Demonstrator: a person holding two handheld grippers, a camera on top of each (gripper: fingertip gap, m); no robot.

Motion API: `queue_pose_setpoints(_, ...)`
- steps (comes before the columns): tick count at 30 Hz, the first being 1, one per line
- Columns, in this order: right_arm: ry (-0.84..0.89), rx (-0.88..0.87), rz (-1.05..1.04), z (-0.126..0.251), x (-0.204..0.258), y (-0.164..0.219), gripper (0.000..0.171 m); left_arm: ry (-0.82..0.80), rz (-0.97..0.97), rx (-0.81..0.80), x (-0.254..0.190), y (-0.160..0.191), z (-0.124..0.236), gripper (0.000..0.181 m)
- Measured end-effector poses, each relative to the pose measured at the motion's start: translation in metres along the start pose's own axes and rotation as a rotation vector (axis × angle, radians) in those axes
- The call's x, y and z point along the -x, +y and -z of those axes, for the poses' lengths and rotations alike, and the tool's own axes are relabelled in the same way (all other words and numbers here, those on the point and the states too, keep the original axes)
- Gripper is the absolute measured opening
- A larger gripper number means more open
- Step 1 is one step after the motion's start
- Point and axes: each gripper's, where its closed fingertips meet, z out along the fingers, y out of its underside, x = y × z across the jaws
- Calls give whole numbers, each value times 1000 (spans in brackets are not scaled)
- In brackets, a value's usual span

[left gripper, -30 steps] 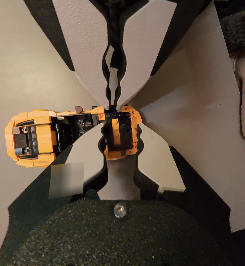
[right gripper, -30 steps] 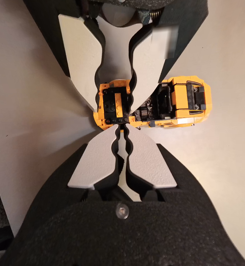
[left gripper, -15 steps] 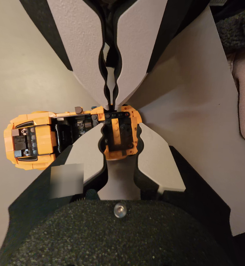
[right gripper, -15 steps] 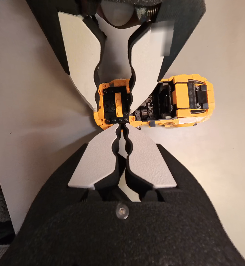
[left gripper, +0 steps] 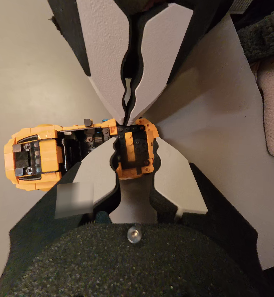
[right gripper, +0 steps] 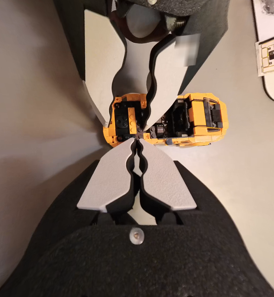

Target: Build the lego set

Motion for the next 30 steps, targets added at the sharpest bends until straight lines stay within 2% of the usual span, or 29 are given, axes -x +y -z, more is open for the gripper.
queue_pose_setpoints(4,25,-73,-14,11,-4,-9,7,3,1,-3,-1,-1,0,40)
queue_pose_setpoints(8,33,-61,-45,17,-5,0,10,5,3,-2,-2,-1,0,40)
queue_pose_setpoints(12,50,-63,-29,11,1,1,4,7,2,-3,-2,-1,0,40)
queue_pose_setpoints(24,-7,30,-35,3,3,4,2,8,2,-12,-2,-1,0,40)
queue_pose_setpoints(30,4,-6,-75,3,3,2,2,11,2,-11,-2,-1,1,40)
